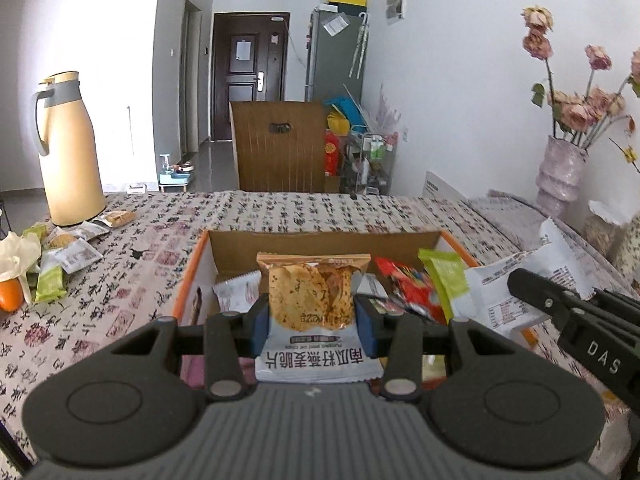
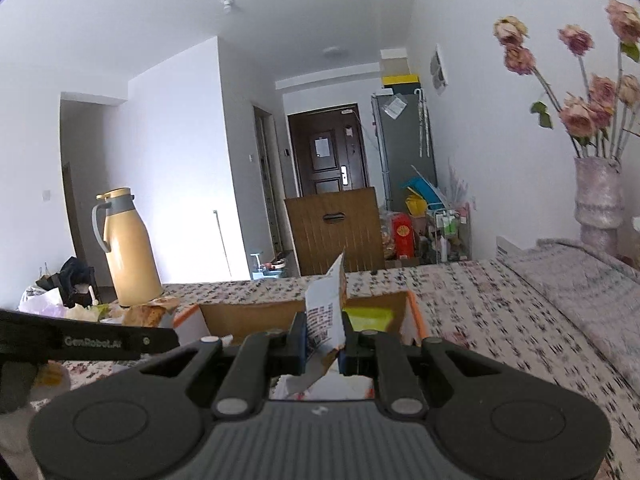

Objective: Organize snacks

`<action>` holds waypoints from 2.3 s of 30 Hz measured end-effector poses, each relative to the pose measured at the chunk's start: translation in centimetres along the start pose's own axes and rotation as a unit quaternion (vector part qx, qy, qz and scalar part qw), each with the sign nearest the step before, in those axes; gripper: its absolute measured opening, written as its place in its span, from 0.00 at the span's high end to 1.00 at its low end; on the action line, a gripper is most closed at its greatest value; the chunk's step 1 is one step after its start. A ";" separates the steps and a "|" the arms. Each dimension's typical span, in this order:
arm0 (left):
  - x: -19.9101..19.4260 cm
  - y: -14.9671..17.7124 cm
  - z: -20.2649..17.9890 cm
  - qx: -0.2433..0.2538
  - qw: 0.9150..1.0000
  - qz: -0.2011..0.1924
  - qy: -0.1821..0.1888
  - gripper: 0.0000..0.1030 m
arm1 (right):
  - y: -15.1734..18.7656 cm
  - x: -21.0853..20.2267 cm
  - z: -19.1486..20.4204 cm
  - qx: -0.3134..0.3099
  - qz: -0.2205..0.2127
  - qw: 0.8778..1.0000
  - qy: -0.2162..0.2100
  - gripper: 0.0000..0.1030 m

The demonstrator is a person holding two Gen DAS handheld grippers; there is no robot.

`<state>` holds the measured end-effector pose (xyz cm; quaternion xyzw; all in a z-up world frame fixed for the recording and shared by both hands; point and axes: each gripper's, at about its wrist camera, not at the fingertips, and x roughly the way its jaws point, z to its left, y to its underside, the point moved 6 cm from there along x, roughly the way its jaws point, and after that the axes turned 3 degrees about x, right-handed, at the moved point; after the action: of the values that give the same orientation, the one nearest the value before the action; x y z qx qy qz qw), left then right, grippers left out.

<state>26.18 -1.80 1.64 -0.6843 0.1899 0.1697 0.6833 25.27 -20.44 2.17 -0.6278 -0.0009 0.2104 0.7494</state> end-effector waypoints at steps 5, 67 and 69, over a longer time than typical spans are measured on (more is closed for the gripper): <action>1.9 -1.1 1.0 -0.013 1.000 -0.002 -0.009 0.57 | -0.7 2.8 1.3 -0.009 0.005 1.000 -0.004 0.87; -4.8 3.8 3.1 -0.019 0.999 -0.030 -0.025 0.00 | 2.4 -2.5 0.2 0.015 0.025 0.999 0.041 0.00; -5.4 4.7 3.0 -0.014 0.999 -0.025 -0.023 0.00 | 3.0 -3.6 0.2 0.014 0.030 0.999 0.043 0.00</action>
<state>19.28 1.40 0.19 -0.6942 0.1547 0.1715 0.6817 21.01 -21.05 0.29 -0.6254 0.0534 0.2054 0.7509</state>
